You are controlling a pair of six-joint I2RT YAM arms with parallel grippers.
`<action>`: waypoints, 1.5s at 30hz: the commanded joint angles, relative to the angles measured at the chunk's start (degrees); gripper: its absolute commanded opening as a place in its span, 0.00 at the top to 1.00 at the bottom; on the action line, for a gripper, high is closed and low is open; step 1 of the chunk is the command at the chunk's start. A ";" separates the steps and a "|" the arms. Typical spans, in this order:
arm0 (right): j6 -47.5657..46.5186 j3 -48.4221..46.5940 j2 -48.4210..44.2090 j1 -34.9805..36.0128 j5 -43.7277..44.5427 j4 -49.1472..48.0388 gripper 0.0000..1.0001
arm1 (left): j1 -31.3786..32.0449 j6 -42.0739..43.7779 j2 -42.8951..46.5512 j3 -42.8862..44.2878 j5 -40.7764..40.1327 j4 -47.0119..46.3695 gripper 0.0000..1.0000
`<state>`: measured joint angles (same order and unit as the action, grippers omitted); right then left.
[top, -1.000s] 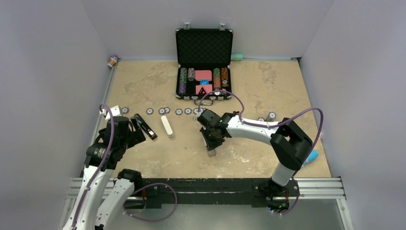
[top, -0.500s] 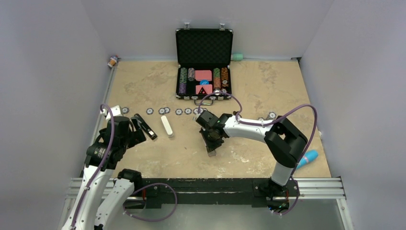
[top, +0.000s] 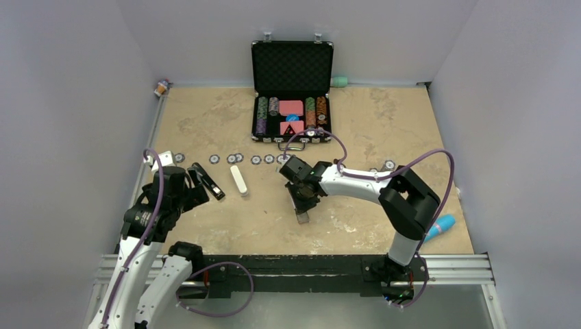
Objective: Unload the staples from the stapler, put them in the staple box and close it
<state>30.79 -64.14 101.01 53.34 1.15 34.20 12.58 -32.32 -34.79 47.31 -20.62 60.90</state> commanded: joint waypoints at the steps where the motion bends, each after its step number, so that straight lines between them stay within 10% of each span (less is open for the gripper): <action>1: 1.11 -2.53 0.55 0.24 2.73 -0.26 0.80 | 0.43 -0.38 0.07 0.24 -0.08 -1.05 0.01; 31: 0.37 -6.83 -1.09 0.28 3.87 3.75 0.67 | 0.52 -0.38 0.07 0.23 -0.03 -1.00 0.02; 45: -3.03 -23.43 1.03 0.31 7.55 12.51 0.44 | 0.75 -0.77 1.65 0.00 -0.50 -0.85 0.02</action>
<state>30.04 -82.11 101.08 53.36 5.56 43.35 12.84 -32.34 -34.28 47.31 -20.62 60.90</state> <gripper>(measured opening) 0.553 0.981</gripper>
